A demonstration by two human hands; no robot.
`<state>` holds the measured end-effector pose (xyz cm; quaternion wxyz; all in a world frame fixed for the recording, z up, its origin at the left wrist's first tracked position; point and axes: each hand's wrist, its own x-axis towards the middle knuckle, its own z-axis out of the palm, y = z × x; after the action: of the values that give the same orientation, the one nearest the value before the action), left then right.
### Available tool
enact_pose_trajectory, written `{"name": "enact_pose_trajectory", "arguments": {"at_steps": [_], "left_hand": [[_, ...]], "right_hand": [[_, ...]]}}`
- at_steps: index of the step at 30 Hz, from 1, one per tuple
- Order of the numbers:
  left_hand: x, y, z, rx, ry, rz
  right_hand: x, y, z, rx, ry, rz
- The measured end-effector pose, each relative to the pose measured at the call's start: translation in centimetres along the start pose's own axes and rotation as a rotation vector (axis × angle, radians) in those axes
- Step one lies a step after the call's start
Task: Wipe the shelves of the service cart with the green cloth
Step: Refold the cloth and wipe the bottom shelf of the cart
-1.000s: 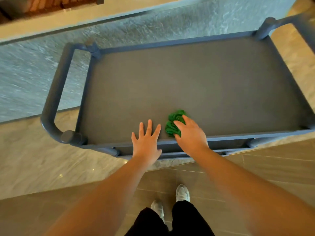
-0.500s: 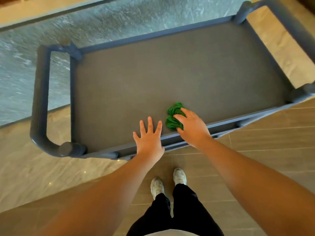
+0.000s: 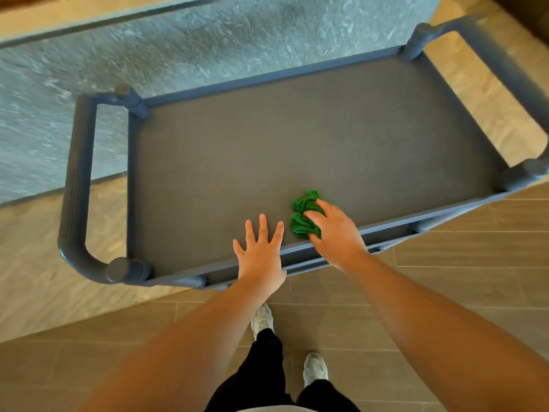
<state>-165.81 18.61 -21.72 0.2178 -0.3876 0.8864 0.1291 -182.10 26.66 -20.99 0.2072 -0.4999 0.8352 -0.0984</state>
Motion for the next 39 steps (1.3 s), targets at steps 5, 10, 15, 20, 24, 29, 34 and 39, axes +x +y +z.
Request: {"name": "enact_pose_trajectory", "arguments": {"at_steps": [5, 10, 15, 20, 24, 29, 34, 39], "left_hand": [[-3.0, 2.3, 1.5, -0.027, -0.029, -0.021], [-6.1, 4.6, 3.4, -0.044, -0.032, -0.034], [-9.2, 6.8, 5.2, -0.051, -0.038, -0.044], [-12.0, 8.5, 6.4, -0.063, -0.079, -0.031], [-13.9, 9.0, 7.0, -0.091, -0.103, -0.003], [-15.5, 8.7, 7.5, -0.179, -0.125, 0.052], [-18.4, 5.1, 7.2, -0.450, -0.099, 0.136], [-22.6, -2.9, 6.4, -0.651, 0.041, 0.145]], "right_hand": [[-3.5, 1.6, 0.5, -0.017, -0.003, -0.029], [-7.2, 3.1, 1.0, -0.024, -0.002, -0.049], [-10.8, 4.6, 1.4, -0.039, -0.013, -0.068], [-14.0, 5.5, 1.9, -0.067, -0.034, -0.042], [-16.1, 5.3, 2.3, -0.076, -0.029, 0.007], [-18.1, 4.5, 2.6, -0.058, -0.020, 0.070], [-19.3, 2.0, 1.0, 0.223, 0.044, 0.281], [-21.9, -4.0, 0.9, 1.014, 0.316, 0.565]]}}
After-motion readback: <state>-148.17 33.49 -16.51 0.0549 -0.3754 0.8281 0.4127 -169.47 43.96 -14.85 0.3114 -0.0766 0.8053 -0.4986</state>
